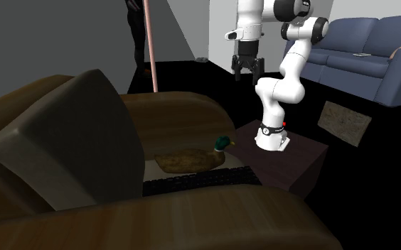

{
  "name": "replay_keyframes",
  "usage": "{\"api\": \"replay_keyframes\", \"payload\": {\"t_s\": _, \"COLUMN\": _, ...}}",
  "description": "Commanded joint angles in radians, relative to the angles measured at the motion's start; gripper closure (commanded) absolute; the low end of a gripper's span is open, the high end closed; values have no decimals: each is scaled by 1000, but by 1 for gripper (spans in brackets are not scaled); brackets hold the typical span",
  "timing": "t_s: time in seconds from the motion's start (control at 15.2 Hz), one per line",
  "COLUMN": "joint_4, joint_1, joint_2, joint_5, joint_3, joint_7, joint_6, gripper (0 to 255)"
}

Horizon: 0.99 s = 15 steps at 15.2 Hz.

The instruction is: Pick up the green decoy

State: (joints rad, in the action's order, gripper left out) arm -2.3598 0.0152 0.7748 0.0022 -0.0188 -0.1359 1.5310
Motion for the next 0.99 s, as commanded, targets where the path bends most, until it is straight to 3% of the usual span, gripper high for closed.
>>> {"api": "replay_keyframes", "payload": {"t_s": 0.0, "joint_4": 0, "joint_1": 0, "joint_2": 0, "joint_5": 0, "joint_3": 0, "joint_7": 0, "joint_6": 0, "gripper": 0}}
{"api": "replay_keyframes", "payload": {"t_s": 0.92, "joint_4": -92, "joint_1": -29, "joint_2": -408, "joint_5": 44, "joint_3": -176, "joint_7": 164, "joint_6": 335, "gripper": 0}}
